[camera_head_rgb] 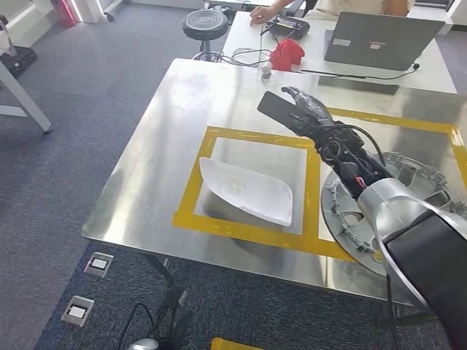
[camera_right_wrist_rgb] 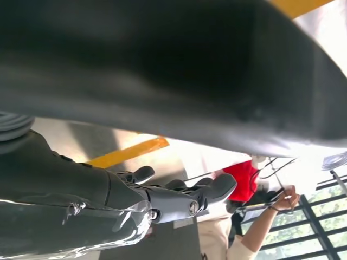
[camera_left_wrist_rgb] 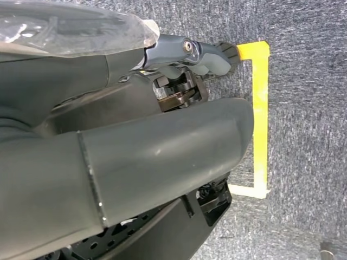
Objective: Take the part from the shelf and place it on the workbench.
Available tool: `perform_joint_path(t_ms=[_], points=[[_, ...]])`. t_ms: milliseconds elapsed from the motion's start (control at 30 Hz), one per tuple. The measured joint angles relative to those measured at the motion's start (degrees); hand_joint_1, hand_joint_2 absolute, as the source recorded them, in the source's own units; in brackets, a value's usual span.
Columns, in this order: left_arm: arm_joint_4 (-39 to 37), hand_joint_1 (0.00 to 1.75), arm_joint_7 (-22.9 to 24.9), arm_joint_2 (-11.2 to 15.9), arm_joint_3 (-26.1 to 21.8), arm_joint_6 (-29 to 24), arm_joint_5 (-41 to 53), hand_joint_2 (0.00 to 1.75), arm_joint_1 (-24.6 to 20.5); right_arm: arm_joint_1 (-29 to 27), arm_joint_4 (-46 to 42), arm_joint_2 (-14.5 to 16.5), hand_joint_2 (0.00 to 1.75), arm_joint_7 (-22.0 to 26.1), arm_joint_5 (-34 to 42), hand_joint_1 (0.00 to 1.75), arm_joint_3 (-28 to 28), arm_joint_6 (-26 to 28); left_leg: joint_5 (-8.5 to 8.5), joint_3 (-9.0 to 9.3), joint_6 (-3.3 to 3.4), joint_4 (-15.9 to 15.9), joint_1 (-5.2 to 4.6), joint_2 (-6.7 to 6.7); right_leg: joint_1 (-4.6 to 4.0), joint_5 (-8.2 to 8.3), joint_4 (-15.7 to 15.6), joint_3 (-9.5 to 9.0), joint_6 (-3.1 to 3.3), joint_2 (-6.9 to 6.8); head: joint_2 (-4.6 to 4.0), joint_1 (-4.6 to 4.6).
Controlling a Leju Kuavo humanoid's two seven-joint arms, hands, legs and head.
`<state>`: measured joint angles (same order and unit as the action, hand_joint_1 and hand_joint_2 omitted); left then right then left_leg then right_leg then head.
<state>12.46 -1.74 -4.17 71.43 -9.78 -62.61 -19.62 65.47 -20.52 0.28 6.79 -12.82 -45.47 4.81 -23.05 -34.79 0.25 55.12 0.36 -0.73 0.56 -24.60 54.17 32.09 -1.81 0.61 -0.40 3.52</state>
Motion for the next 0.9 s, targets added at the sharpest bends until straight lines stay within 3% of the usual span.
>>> perform_joint_path(t_ms=[600, 900], points=[[-0.02, 0.00, -1.40, 1.47, 0.00, 0.14, -1.16, 0.00, 1.17, -0.07, -7.78, -15.27, 0.00, -8.22, -5.38, 0.00, 0.04, -0.48, 0.00, 0.09, 0.00, 0.01, -0.01, 0.01, 0.01, 0.01, -0.01, -0.05, -0.01, 0.01, 0.01, -0.01], [-0.02, 0.00, -2.27, 2.43, -0.14, 0.10, -2.25, 0.00, 2.49, -3.16, -13.40, -23.72, 0.00, -12.32, -6.25, 0.00, 2.22, -0.93, -0.02, 0.12, 0.02, 0.00, -0.01, 0.00, 0.00, 0.00, -0.03, -0.09, -0.02, 0.00, 0.00, -0.02]])
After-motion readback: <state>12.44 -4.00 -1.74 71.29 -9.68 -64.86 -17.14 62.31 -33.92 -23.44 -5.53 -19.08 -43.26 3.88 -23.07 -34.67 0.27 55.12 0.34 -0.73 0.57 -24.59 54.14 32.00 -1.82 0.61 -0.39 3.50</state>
